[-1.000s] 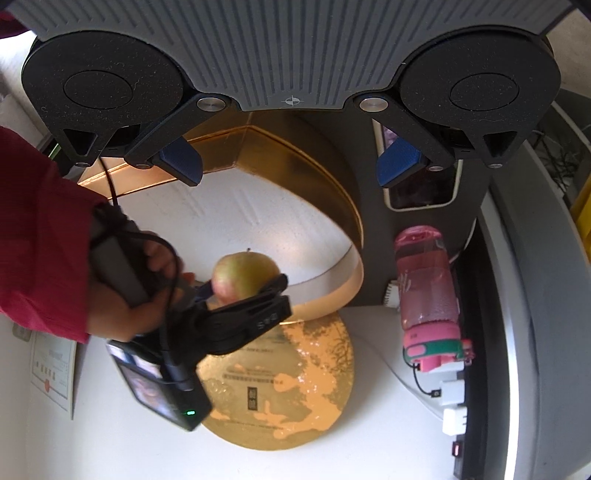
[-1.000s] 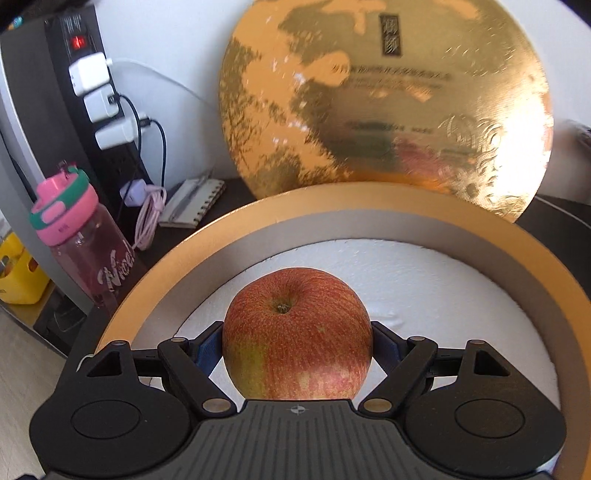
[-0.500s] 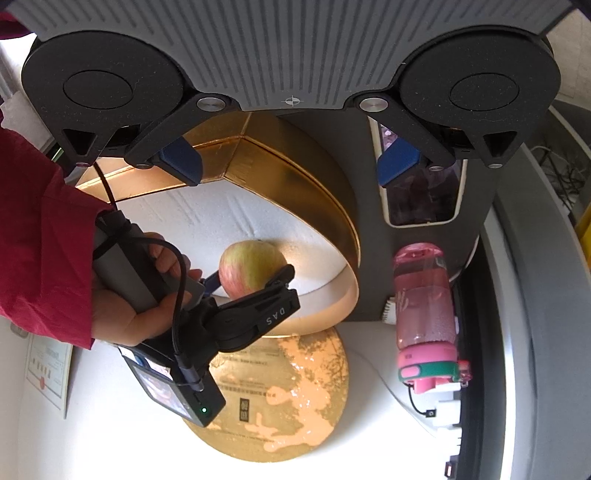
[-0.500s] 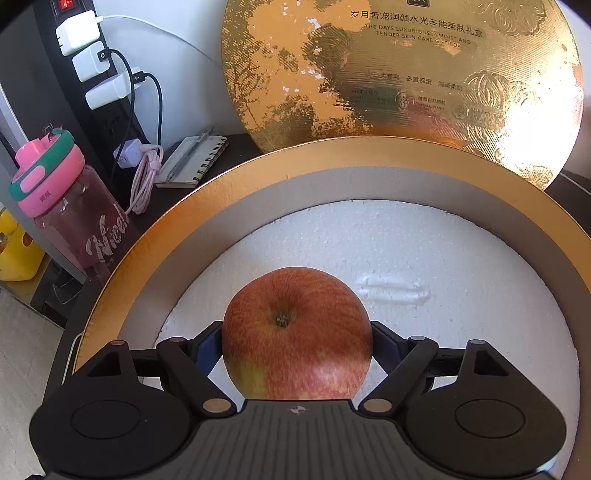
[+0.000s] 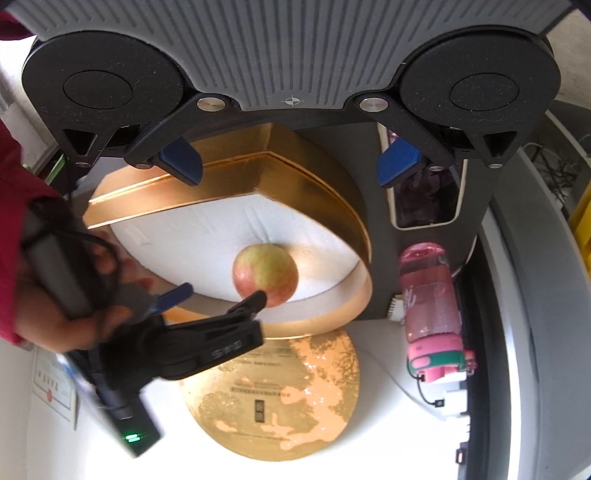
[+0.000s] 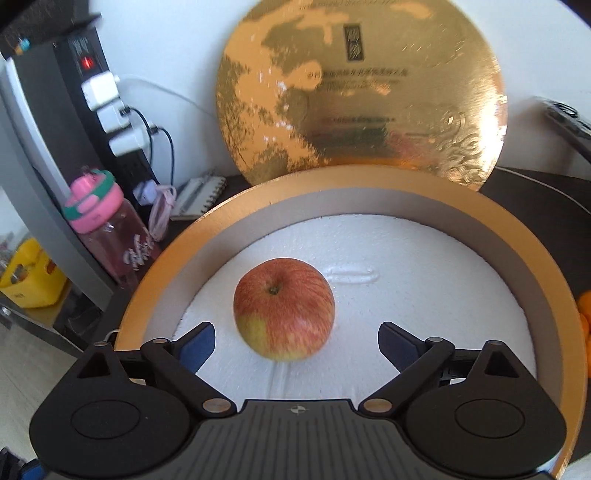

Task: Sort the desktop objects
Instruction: 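Withdraw the right tool and move it toward the mandarin oranges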

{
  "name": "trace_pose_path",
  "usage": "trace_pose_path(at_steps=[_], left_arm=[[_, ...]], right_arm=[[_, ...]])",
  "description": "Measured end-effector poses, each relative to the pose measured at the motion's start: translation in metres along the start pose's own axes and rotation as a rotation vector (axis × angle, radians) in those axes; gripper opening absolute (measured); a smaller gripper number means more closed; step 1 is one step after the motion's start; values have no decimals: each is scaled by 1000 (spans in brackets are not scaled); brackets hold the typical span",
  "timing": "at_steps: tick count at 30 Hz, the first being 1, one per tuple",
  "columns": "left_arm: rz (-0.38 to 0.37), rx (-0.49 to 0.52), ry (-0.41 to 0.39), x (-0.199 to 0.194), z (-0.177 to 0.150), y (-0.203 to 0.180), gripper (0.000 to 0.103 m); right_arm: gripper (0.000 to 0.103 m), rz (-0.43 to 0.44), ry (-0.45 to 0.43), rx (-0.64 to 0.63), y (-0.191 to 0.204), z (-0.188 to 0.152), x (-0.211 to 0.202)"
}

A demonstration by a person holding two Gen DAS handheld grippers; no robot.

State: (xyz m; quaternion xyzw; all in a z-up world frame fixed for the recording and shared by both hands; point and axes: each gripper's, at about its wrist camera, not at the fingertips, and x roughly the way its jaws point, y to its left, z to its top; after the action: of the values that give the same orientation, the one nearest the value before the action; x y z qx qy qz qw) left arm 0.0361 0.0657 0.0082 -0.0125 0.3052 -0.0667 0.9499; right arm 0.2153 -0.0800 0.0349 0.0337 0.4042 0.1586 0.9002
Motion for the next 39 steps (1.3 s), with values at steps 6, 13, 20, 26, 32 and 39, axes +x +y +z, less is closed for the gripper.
trace_pose_path(at_steps=[6, 13, 20, 26, 32, 39], left_arm=[[-8, 40, 0, -6, 1, -18, 103], [6, 56, 12, -5, 5, -36, 103], [-21, 79, 24, -2, 6, -55, 103], [-9, 93, 33, -1, 5, -59, 103], [-29, 120, 19, -3, 5, -63, 103], [-30, 117, 26, 1, 11, -67, 103]], right_arm=[[99, 32, -87, 58, -24, -35, -53], [99, -18, -130, 110, -53, -76, -93], [100, -52, -124, 119, -65, -92, -101], [100, -26, -126, 126, -65, -94, -98], [100, -18, -133, 107, -61, -94, -99], [100, -35, -145, 121, -72, -95, -104]])
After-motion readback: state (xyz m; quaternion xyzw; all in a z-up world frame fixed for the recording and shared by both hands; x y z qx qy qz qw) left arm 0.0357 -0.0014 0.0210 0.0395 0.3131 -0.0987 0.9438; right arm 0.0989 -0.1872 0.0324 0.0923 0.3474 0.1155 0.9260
